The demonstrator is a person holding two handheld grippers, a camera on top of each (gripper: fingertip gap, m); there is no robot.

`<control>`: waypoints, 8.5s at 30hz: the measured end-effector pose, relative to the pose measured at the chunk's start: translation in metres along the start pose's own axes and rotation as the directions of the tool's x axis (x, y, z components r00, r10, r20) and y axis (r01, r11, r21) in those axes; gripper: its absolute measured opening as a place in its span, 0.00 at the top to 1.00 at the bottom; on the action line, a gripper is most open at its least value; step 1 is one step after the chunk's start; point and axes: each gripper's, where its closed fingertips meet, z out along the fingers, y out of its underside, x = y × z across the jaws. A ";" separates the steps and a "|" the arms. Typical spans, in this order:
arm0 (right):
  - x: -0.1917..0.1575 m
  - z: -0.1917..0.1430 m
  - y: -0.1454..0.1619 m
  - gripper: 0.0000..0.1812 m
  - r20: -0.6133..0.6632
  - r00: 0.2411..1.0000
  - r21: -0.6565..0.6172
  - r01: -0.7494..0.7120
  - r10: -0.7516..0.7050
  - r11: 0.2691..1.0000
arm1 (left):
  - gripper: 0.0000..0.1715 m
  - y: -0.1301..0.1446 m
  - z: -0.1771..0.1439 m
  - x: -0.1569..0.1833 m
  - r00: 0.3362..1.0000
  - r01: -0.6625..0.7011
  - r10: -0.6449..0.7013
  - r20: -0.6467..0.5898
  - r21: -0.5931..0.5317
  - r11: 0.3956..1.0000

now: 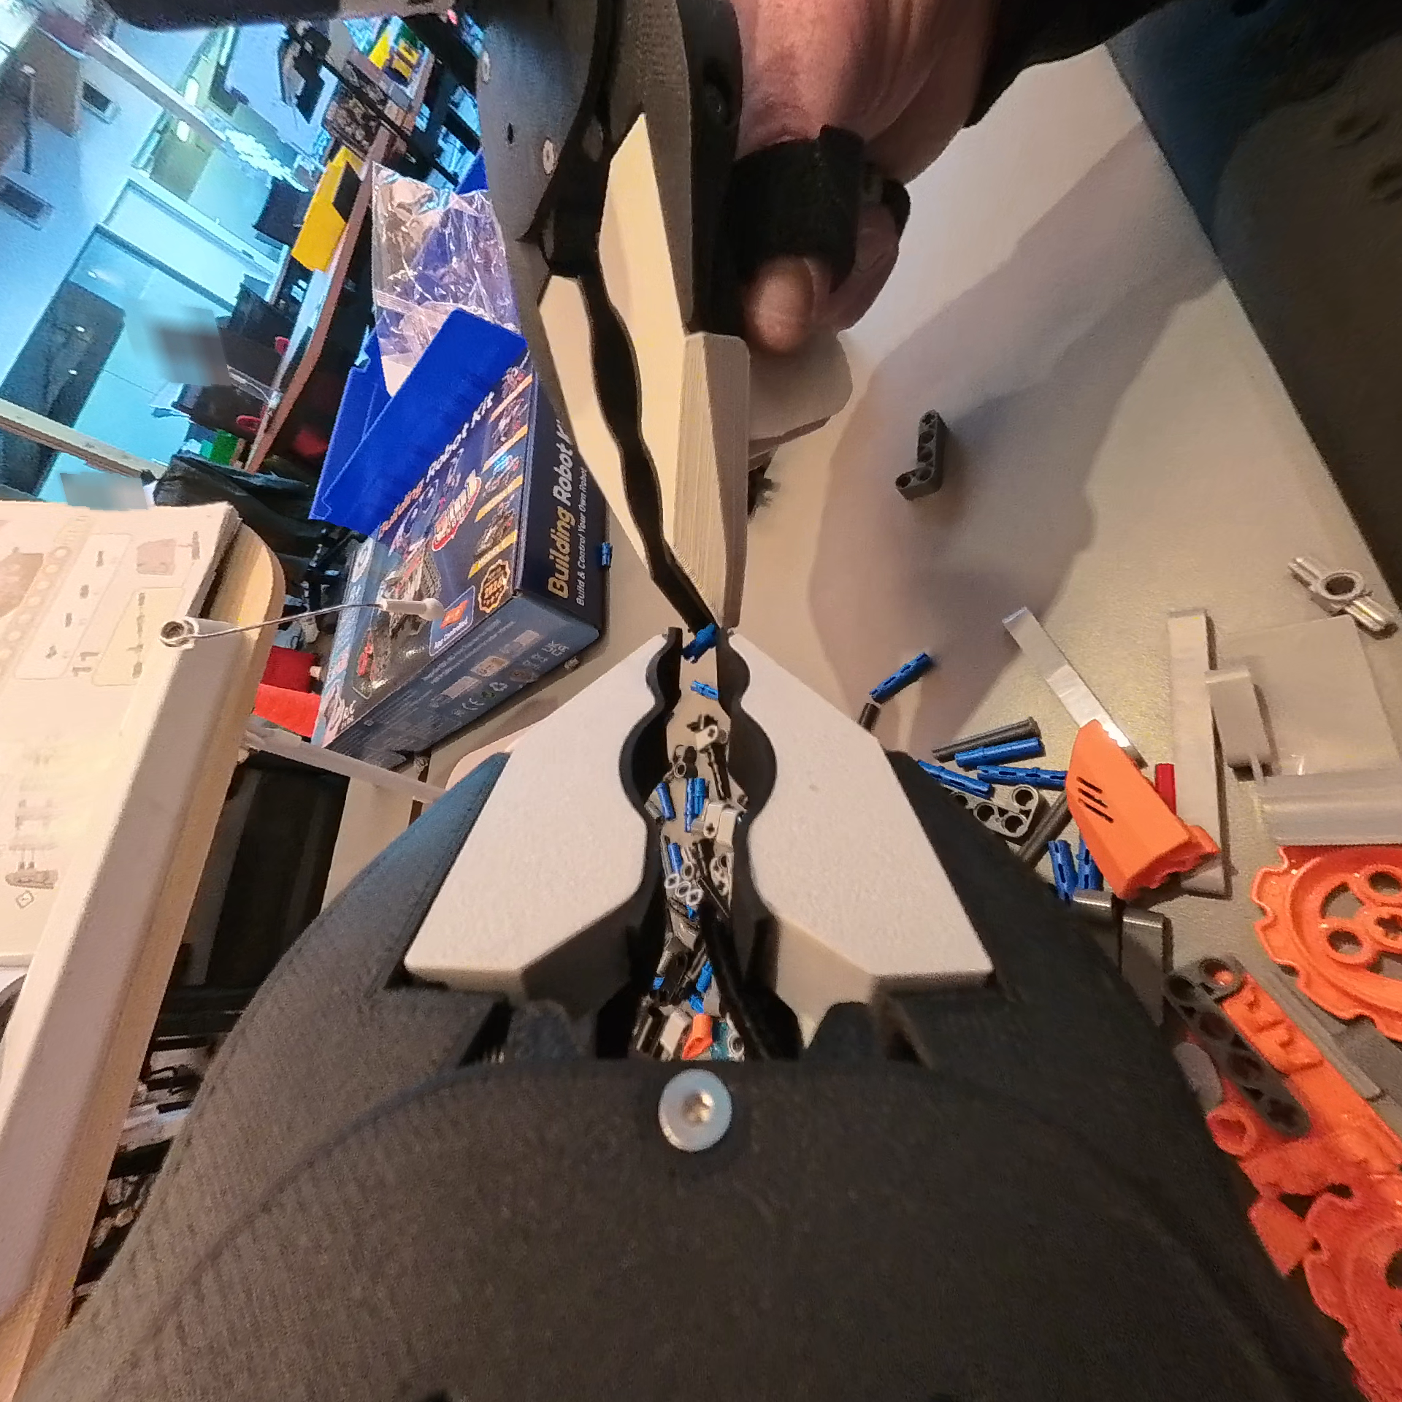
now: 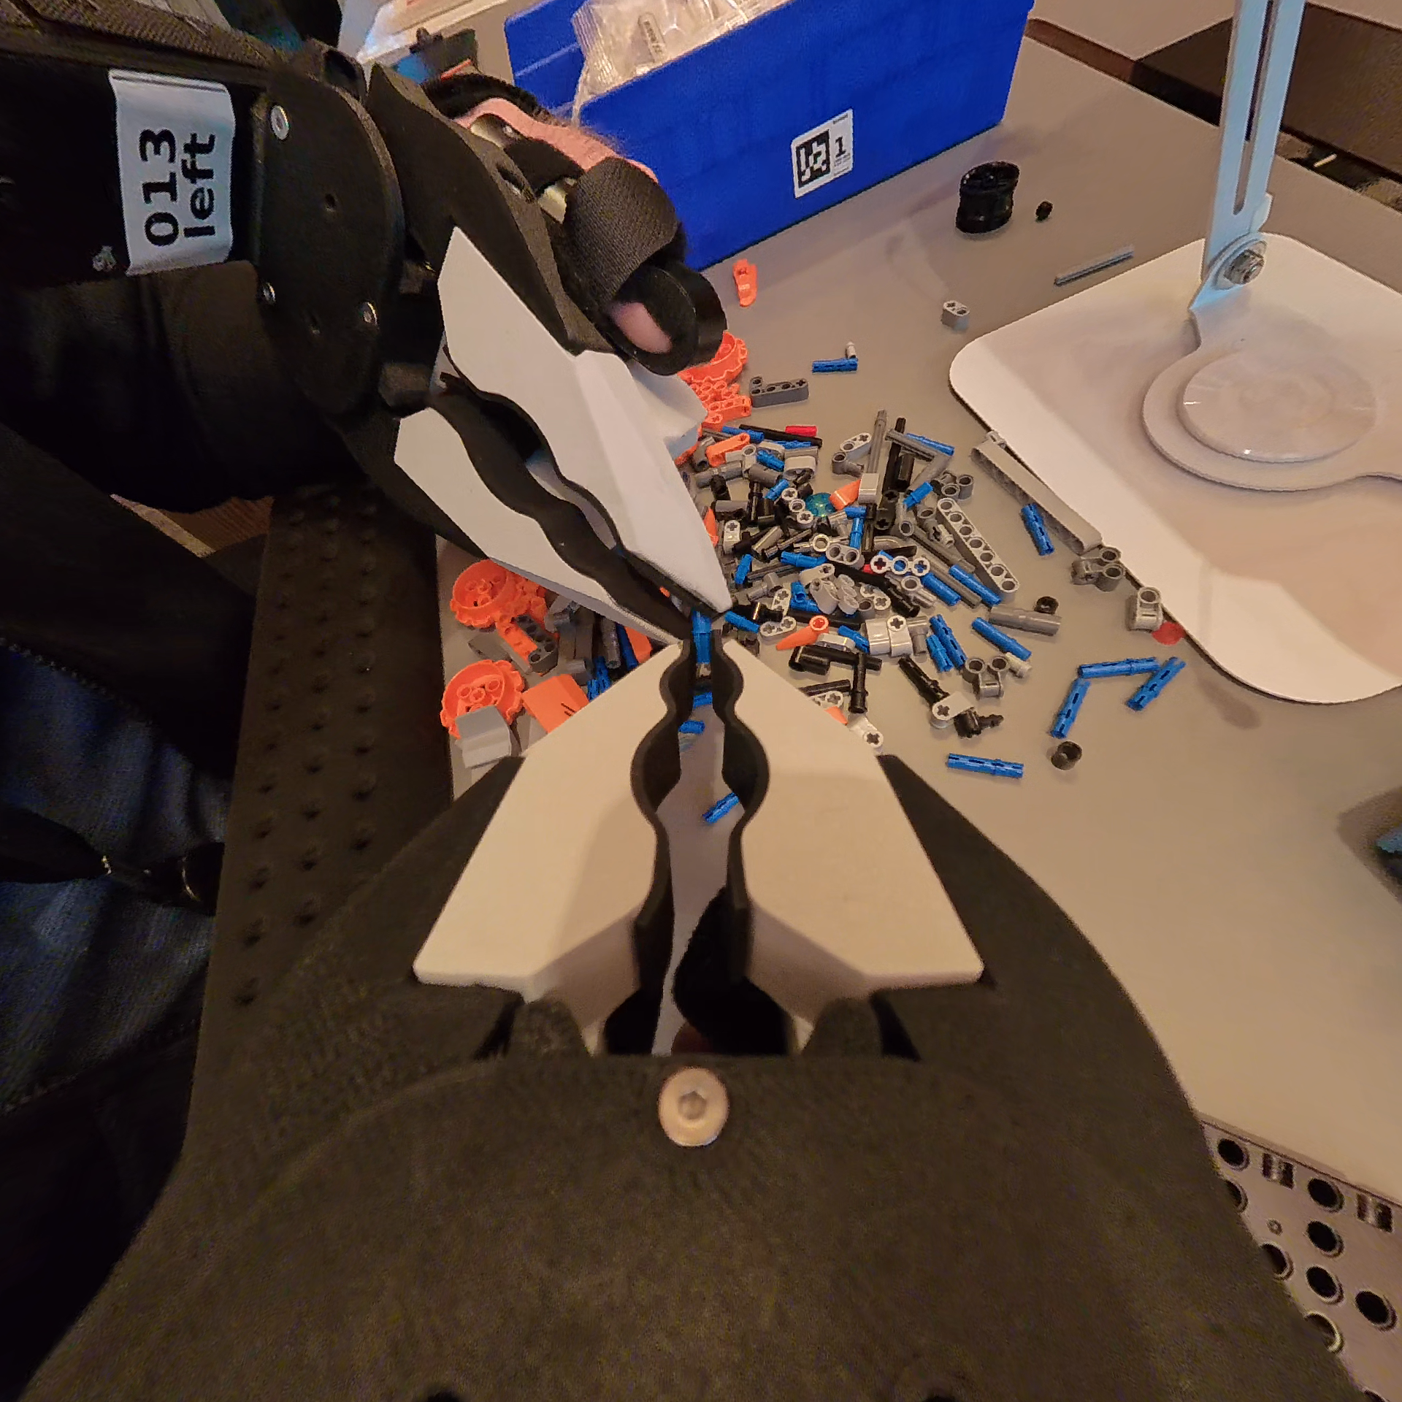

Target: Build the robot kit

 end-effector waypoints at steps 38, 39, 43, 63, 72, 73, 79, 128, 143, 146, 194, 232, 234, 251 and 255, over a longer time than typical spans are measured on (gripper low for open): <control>0.006 -0.005 -0.024 1.00 0.030 0.990 0.211 -0.140 0.136 0.967 | 0.91 -0.011 0.003 -0.022 0.987 0.028 -0.030 0.157 0.014 1.000; 0.005 -0.006 -0.025 1.00 0.045 0.988 0.224 -0.152 0.145 0.963 | 0.91 -0.011 0.002 -0.023 0.987 0.032 -0.035 0.157 0.019 0.999; 0.006 -0.012 -0.032 1.00 0.102 0.978 0.284 -0.205 0.183 0.937 | 0.92 -0.015 -0.005 -0.030 0.984 0.061 -0.070 0.165 0.058 0.996; 0.005 -0.017 -0.029 1.00 0.102 0.980 0.276 -0.191 0.169 0.942 | 0.98 -0.009 -0.015 -0.031 0.988 0.054 -0.064 0.140 0.070 0.996; 0.008 -0.024 0.044 0.93 -0.181 0.983 -0.114 -0.017 -0.004 0.993 | 1.00 0.026 -0.011 -0.011 0.993 0.116 -0.117 0.000 -0.066 0.991; 0.004 -0.020 0.053 0.93 -0.180 0.984 -0.159 -0.012 -0.017 0.987 | 1.00 0.026 -0.011 -0.011 0.992 0.123 -0.123 -0.005 -0.066 0.990; -0.005 0.003 0.087 0.93 -0.199 0.974 -0.330 0.039 -0.110 0.943 | 1.00 0.032 -0.006 0.001 0.988 0.135 -0.142 -0.063 -0.101 0.986; 0.045 0.048 0.056 0.92 -0.237 0.971 -0.344 -0.117 0.035 0.932 | 0.99 0.067 -0.012 0.004 0.971 0.188 -0.215 -0.102 -0.223 0.956; 0.052 0.052 0.054 0.94 -0.218 0.968 -0.305 -0.192 0.128 0.933 | 0.99 0.066 -0.012 0.004 0.971 0.188 -0.215 -0.104 -0.222 0.957; 0.056 0.053 0.056 0.96 -0.223 0.965 -0.305 -0.206 0.140 0.930 | 0.99 0.066 -0.012 0.004 0.971 0.187 -0.214 -0.105 -0.223 0.957; 0.007 0.013 -0.009 0.99 0.058 0.987 0.083 -0.154 0.150 0.985 | 0.99 0.022 0.003 -0.003 0.993 0.118 -0.117 0.020 -0.025 0.993; 0.006 -0.067 0.124 0.99 -0.034 0.880 -0.720 0.308 -0.474 0.622 | 0.99 -0.024 0.094 0.085 0.819 0.204 -0.232 -0.525 -0.111 0.973; 0.006 -0.066 0.124 0.99 -0.026 0.878 -0.723 0.314 -0.479 0.615 | 1.00 -0.024 0.093 0.086 0.816 0.205 -0.231 -0.529 -0.109 0.973; 0.007 -0.066 0.125 0.99 0.018 0.871 -0.747 0.337 -0.490 0.573 | 0.99 -0.023 0.091 0.089 0.771 0.266 -0.289 -0.568 -0.126 0.956; 0.008 -0.065 0.125 0.99 0.001 0.885 -0.741 0.313 -0.465 0.594 | 0.98 -0.023 0.086 0.092 0.748 0.276 -0.305 -0.590 -0.142 0.951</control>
